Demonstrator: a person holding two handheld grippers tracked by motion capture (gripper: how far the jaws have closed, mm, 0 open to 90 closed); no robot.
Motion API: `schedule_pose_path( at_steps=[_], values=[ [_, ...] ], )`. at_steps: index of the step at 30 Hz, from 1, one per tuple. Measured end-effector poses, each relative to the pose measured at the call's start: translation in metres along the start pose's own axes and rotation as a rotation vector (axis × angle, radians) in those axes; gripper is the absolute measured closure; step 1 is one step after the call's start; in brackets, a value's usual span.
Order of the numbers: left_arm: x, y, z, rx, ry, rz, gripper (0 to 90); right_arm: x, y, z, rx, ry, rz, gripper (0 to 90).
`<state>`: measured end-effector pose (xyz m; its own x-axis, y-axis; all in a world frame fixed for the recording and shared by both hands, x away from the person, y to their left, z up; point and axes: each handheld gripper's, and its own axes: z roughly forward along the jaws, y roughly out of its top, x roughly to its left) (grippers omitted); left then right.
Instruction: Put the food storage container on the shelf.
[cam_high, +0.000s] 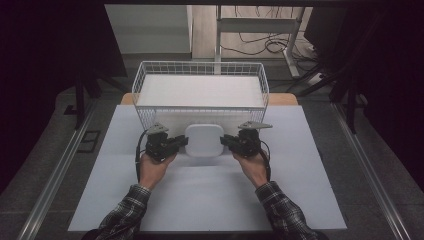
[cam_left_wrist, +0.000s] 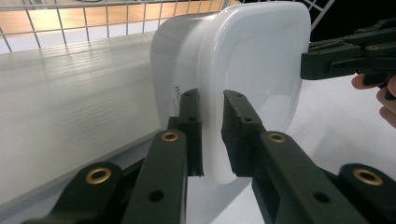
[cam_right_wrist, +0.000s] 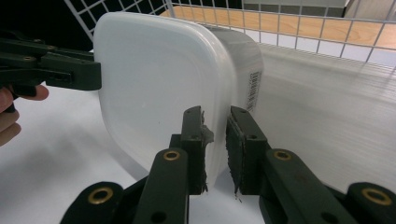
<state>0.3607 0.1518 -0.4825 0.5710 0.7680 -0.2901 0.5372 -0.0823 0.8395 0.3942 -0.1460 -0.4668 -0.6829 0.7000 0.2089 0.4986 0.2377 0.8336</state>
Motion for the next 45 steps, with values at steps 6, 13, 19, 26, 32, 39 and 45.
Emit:
schedule_pose_path(
  at_steps=[6, 13, 19, 26, 32, 39, 45],
  values=[
    [0.005, -0.001, 0.008, 0.021, 0.007, -0.011, 78.5, -0.008, -0.001, 0.01, 0.018, -0.002, 0.014, 76.2],
    [0.015, -0.005, 0.013, 0.014, 0.011, -0.037, 77.7, -0.012, -0.001, 0.017, 0.024, 0.015, 0.029, 76.0],
    [0.021, -0.005, 0.02, -0.006, 0.001, -0.021, 72.7, -0.011, 0.002, 0.023, 0.015, -0.011, -0.009, 71.6],
    [0.024, 0.0, 0.027, -0.012, 0.034, 0.008, 66.9, -0.013, 0.005, 0.029, 0.004, -0.036, 0.002, 68.8],
    [0.024, 0.008, 0.031, -0.018, 0.075, 0.037, 67.6, -0.01, 0.011, 0.035, -0.011, -0.101, -0.062, 69.2],
    [0.026, 0.015, 0.039, -0.031, 0.117, 0.059, 67.6, -0.014, 0.017, 0.042, -0.018, -0.117, -0.042, 71.0],
    [0.025, 0.016, 0.039, -0.04, 0.143, 0.067, 64.9, -0.015, 0.019, 0.041, -0.021, -0.118, -0.05, 73.8]
  ],
)
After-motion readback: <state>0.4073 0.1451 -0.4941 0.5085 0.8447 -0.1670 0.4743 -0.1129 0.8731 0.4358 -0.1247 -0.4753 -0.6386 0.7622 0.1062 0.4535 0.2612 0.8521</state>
